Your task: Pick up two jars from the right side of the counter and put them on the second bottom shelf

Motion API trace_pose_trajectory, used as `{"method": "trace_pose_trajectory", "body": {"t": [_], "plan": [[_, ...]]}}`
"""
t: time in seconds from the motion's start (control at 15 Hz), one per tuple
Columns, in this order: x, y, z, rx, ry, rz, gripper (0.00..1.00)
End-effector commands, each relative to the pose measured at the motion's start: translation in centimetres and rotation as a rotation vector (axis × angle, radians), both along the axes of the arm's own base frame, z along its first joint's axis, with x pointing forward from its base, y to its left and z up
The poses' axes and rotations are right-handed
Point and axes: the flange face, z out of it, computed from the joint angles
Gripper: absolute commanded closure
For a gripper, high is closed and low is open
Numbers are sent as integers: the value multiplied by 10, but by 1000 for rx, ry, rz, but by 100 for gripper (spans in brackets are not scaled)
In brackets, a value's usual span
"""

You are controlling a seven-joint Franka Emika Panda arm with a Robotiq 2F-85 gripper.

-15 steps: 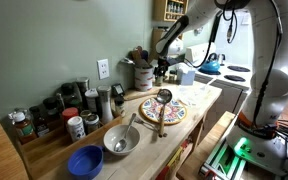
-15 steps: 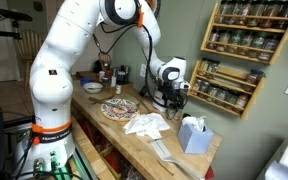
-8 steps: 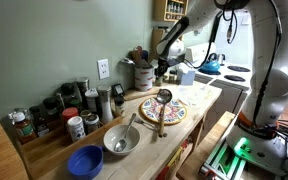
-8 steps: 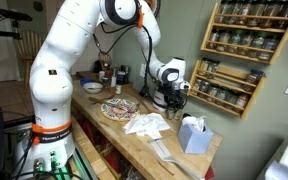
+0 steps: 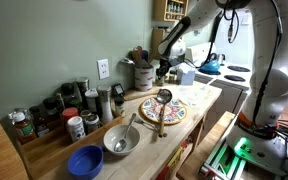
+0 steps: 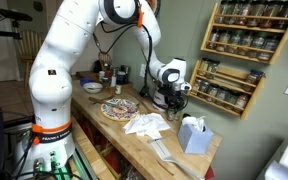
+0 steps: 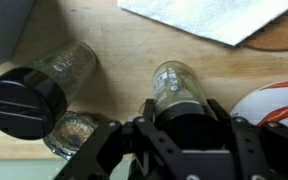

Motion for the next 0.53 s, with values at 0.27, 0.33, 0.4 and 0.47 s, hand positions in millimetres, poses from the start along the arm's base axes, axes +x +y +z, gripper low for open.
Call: {"method": "trace_pose_trajectory", "body": {"t": [0.27,0.33,0.4,0.47], "plan": [[-39,-13,43,14,-8,31,71],[-43,-13,51,21,-9,36,71],[-48,-13,60,27,-7,45,71],[-54,-13,67,37,4,56,71]]}}
